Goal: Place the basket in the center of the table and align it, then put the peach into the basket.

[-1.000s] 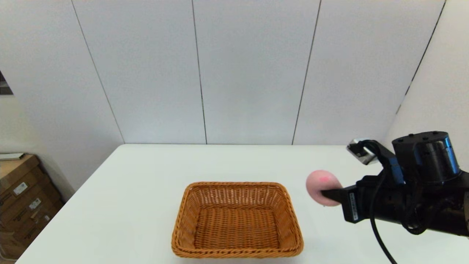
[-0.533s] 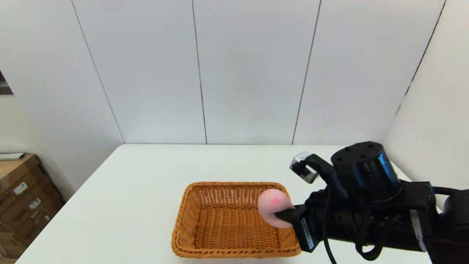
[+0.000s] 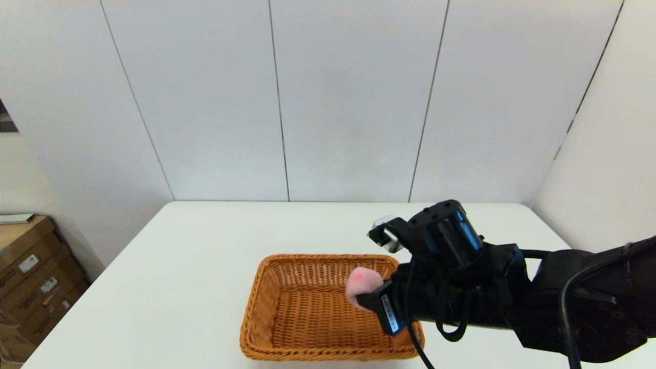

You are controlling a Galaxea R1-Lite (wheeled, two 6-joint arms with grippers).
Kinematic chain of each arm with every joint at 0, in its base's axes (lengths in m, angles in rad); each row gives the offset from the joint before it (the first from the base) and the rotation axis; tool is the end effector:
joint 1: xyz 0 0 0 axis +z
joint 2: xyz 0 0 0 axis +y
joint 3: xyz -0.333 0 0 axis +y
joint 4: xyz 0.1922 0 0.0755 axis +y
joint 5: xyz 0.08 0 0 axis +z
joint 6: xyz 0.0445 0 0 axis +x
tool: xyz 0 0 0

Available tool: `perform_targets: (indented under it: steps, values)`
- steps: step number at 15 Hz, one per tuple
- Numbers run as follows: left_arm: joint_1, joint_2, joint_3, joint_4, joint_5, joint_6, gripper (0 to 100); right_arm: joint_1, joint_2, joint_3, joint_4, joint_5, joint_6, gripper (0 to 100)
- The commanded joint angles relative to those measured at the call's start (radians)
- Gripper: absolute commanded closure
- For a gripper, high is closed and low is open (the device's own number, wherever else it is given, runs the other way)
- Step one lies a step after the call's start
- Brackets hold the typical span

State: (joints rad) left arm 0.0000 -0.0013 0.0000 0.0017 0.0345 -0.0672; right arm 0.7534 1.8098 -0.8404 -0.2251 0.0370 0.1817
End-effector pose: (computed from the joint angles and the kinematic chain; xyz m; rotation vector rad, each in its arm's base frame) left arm -0.0164 0.0015 0.0753 -0.0672 -0.0008 0.0345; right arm 0.2479 0.2348 0.1235 -0.1025 0.7779 0.6829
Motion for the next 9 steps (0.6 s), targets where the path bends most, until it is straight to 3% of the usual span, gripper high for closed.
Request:
perform_targets:
  steps: [1,6,7,9]
  values:
    - [0.000,0.000,0.000,0.000,-0.001,0.000,0,-0.011,0.000,-0.002,-0.002,0.000,0.004,0]
    - [0.000,0.000,0.000,0.000,0.001,-0.002,0,-0.120,-0.037,0.000,-0.008,-0.011,0.005,0]
    - [0.000,0.000,0.000,0.000,0.001,-0.002,0,-0.161,-0.070,-0.002,-0.010,-0.055,-0.005,0]
    - [0.000,0.000,0.000,0.000,0.001,-0.002,0,-0.232,-0.187,-0.005,-0.011,-0.226,-0.038,0]
